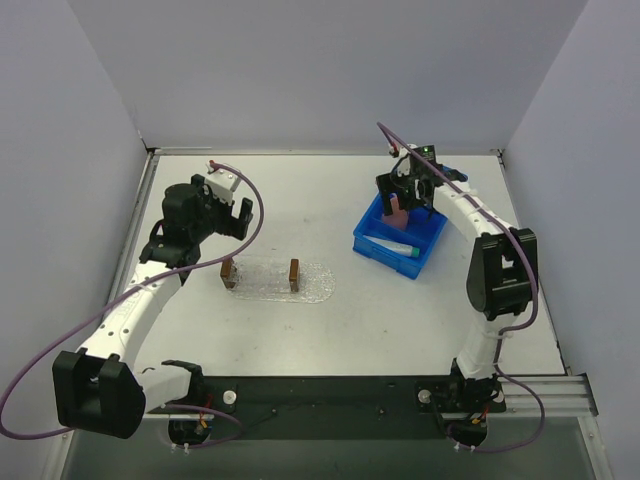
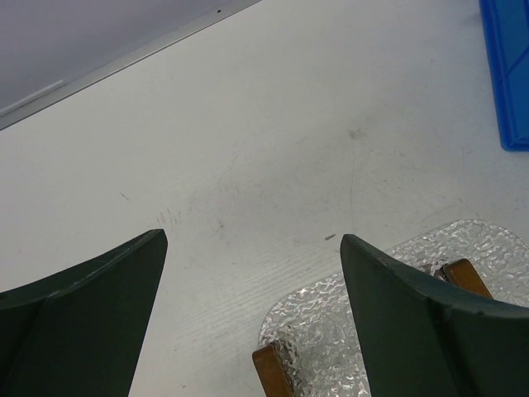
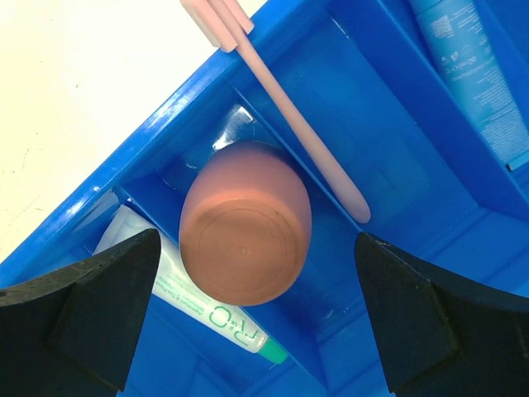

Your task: Prepare toiletry sets of a toothbrush and toothpaste on the tray

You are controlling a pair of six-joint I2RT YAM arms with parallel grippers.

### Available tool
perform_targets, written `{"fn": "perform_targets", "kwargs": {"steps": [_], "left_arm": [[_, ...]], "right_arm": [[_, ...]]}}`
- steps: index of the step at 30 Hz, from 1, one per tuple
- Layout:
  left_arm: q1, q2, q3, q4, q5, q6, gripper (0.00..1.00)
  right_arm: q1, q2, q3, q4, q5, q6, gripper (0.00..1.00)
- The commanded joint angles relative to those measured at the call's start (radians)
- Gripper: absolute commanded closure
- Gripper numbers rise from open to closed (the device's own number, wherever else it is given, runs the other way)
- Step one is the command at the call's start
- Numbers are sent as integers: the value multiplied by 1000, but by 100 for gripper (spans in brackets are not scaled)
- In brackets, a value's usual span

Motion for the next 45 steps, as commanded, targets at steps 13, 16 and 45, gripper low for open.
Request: {"fn": "perform_targets", "kwargs": {"steps": [13, 16, 45], "left_arm": [[4, -2, 14, 59, -2, 3, 3], [4, -3, 12, 58, -2, 4, 3], [3, -14, -14, 67, 7, 3, 3]], "right_arm": [[21, 71, 57, 0, 5, 11, 19], [23, 70, 59, -1, 11, 8, 25], [27, 60, 8, -17, 29, -19, 26]]}}
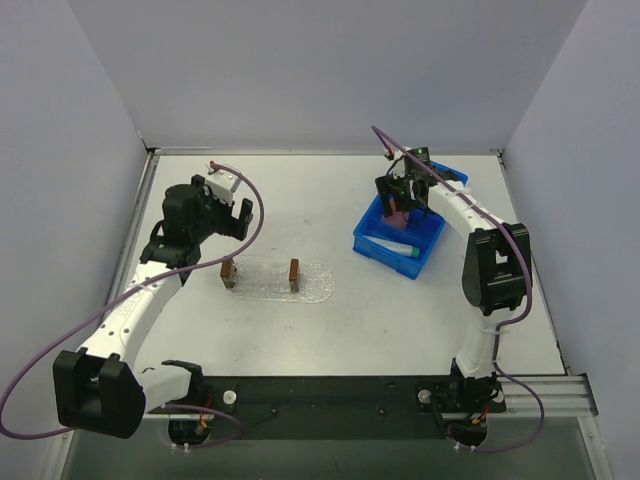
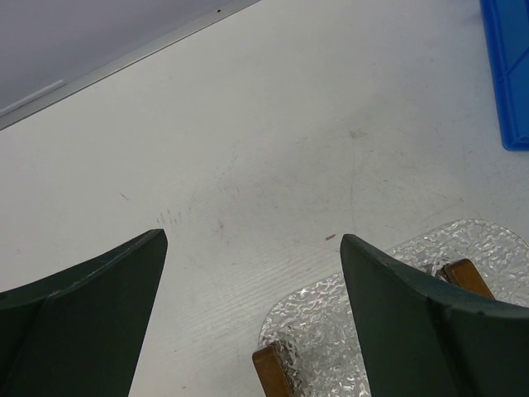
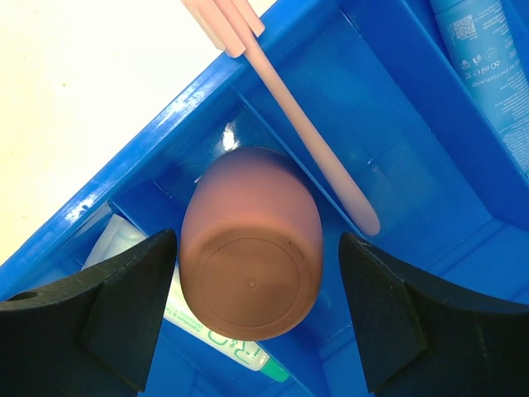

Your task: Prepare toiletry sets of a toothbrush and toothpaste on the tray

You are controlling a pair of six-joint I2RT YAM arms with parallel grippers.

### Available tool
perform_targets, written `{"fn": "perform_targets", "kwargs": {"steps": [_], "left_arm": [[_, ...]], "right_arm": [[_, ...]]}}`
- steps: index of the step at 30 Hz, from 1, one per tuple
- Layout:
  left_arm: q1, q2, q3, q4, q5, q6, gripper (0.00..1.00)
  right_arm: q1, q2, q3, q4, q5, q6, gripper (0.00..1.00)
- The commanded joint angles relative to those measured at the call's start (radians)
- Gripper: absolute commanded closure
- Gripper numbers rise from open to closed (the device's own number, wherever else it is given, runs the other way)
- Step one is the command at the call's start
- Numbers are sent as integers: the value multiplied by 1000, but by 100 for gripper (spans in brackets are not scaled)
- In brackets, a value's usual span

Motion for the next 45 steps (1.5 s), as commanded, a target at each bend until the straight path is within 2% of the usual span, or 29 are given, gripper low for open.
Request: {"fn": "perform_targets", "kwargs": {"steps": [1, 9, 15, 27, 31, 45], "left_arm": [[2, -15, -8, 58, 7, 0, 3], [4, -18, -18, 61, 5, 1, 2], [2, -15, -19, 61, 11, -3, 3], [4, -6, -13, 71, 22, -14, 3], [4, 2, 4, 66, 28, -23, 2], [1, 36, 77, 77, 131, -85, 2]], "right_arm": [[8, 6, -11, -23, 16, -9, 26], [8, 2, -28, -25, 5, -14, 26], [8, 6, -24, -23, 5, -14, 30], [8, -49, 11, -46, 30, -37, 55], [7, -92, 41, -74, 51, -55, 70], [8, -262, 150, -152, 88, -78, 90]]}}
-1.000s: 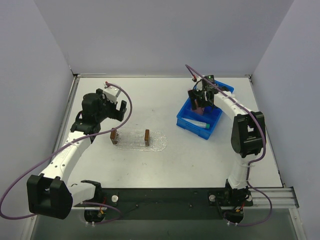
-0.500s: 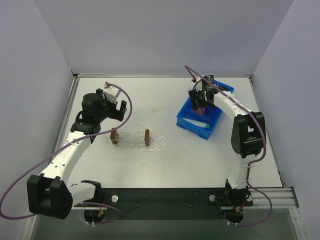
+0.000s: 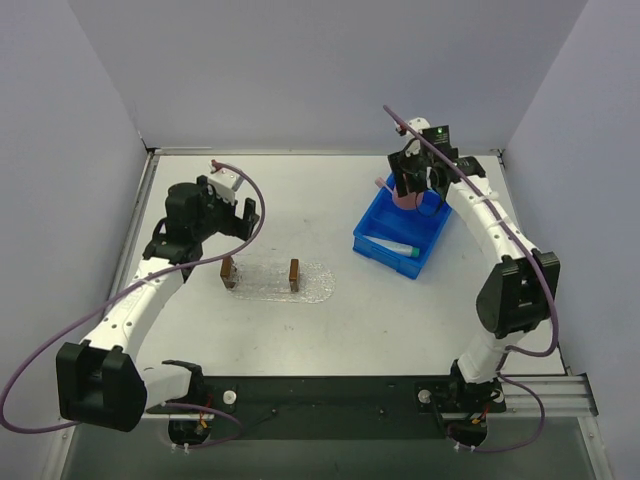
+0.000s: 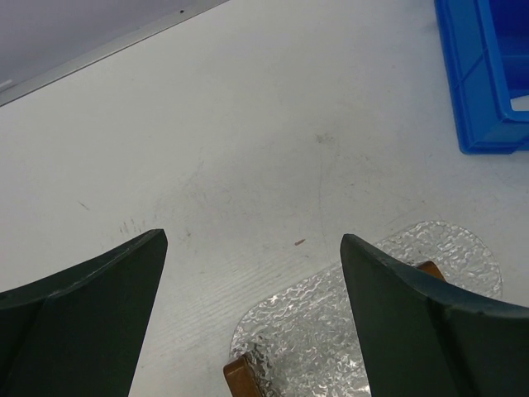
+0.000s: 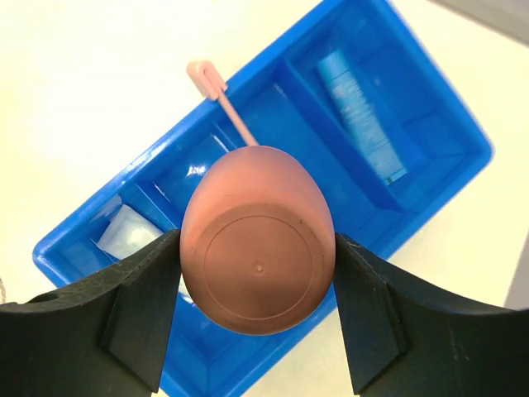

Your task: Prepare toiletry sets of a toothbrush and toothpaste on the tray

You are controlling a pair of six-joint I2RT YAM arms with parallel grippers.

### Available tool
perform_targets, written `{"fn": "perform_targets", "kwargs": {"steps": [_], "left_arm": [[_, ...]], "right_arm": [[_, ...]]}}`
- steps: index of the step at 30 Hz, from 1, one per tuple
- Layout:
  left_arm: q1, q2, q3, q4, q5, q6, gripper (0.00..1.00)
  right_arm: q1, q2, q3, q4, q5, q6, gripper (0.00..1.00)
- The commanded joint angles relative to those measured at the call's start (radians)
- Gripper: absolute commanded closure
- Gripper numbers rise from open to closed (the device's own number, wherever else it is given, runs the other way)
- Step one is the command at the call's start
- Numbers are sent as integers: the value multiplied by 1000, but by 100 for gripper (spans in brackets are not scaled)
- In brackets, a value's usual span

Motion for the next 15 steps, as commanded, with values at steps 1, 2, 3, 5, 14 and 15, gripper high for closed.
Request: {"fn": "perform_targets", "kwargs": {"steps": [1, 2, 3, 5, 14, 15], "left_arm": [[1, 14, 103, 59, 82, -40, 3], [-2, 16, 114, 59, 95, -58, 3], [-4, 23, 123, 56, 105, -67, 3], [-8, 33, 152, 56, 149, -98, 3], [-69, 86, 263, 152, 370, -317, 2], [-86, 92, 279, 166, 403, -342, 3]], "right_arm": [[6, -108, 74, -48, 9, 1, 92], [8, -119, 85, -54, -12, 15, 93], [6, -130, 89, -68, -23, 21, 94], [6, -165, 96, -77, -54, 38, 96], [6, -287, 143, -95, -412, 175, 100], [6, -296, 152, -95, -448, 181, 100]]}}
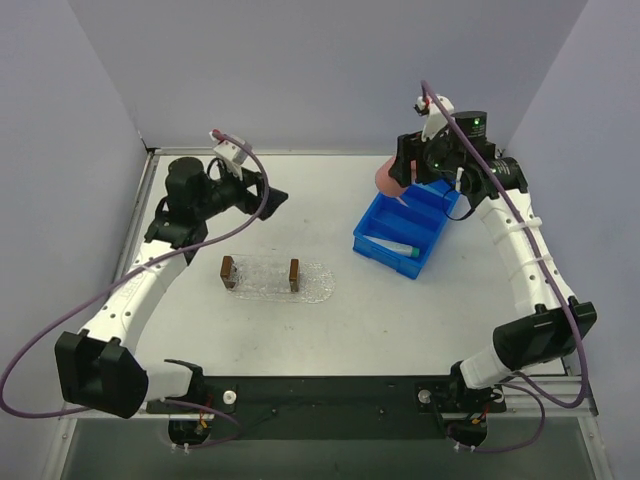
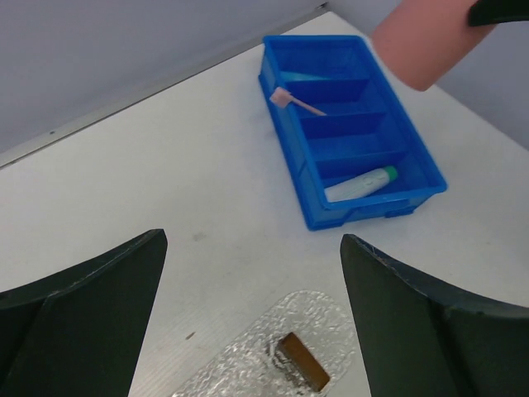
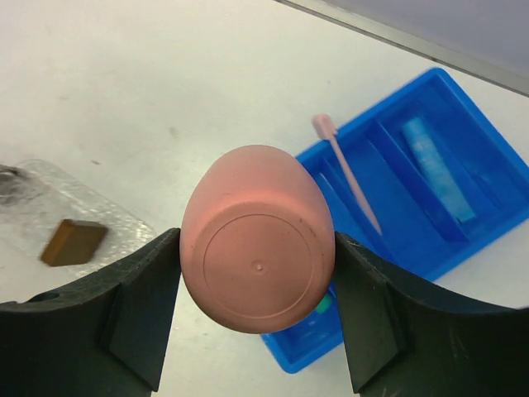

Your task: Prepare toiletry sets of a toothbrush and toothpaste on the tray

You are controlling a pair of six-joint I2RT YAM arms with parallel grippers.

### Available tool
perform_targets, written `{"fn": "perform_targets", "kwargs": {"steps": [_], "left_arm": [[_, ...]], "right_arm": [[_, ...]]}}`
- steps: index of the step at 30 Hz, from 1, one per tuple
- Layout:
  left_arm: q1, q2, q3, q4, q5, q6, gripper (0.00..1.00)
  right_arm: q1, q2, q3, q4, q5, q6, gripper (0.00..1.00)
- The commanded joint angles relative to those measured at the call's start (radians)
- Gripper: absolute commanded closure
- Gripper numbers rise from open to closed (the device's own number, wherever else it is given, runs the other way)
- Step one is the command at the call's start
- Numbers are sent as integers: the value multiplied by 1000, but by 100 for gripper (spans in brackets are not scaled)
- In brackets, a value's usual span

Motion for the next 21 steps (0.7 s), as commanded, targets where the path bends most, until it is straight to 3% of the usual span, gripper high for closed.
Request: {"fn": "perform_targets", "kwargs": {"steps": [1, 7, 11, 21], "left_arm": [[-48, 33, 93, 129, 178, -197, 3], [-92, 82, 93, 371, 304, -476, 4], [-118, 118, 70, 538, 341, -647, 6], [-149, 146, 42, 795, 362, -904, 7]], "right_arm": [[6, -72, 94, 3, -287, 114, 100], [5, -111, 113, 89, -510, 240, 100], [6, -137, 73, 243, -596, 351, 100], [6, -146, -21, 456, -701, 543, 100]]}}
